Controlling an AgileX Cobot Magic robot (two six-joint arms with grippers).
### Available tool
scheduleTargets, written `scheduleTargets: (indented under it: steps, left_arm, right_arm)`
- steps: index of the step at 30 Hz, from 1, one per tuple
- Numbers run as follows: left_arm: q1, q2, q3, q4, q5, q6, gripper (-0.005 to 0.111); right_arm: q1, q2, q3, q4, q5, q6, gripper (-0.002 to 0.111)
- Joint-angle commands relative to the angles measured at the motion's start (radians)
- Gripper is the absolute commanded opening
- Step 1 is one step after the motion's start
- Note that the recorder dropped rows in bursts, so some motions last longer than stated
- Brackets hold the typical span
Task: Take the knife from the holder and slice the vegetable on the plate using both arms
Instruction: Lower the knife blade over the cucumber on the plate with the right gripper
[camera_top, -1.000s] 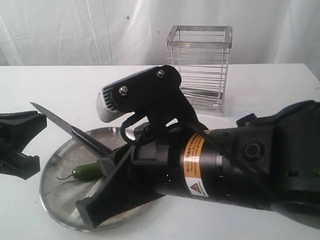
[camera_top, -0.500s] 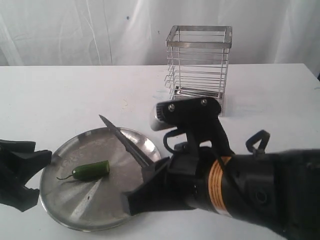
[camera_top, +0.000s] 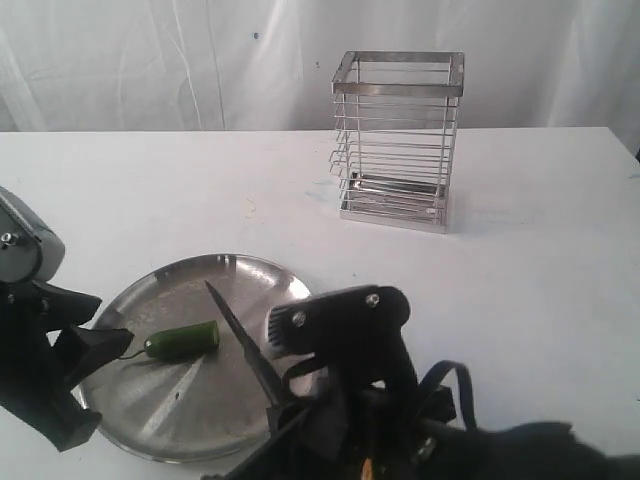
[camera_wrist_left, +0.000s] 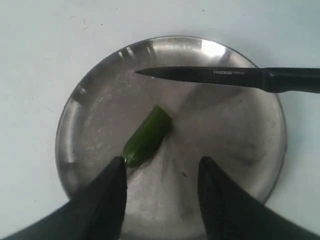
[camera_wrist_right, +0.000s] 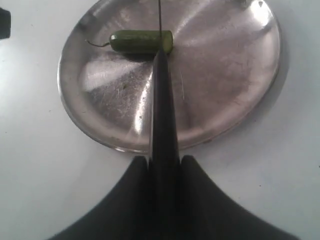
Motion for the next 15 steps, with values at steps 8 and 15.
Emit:
scheduleTargets:
  steps: [8,15]
  left_arm:
    - [-0.01,0.032,-0.034,-0.002,0.073,0.048,0.049]
    - [-0.01,0.032,-0.034,-0.002,0.072,0.046,0.049]
  right_arm:
    - [0.122,0.172,-0.04,-0.073,0.157,0.079,0.0]
    - [0.122,0.172,-0.066,-0.126,0.18,0.079,0.0]
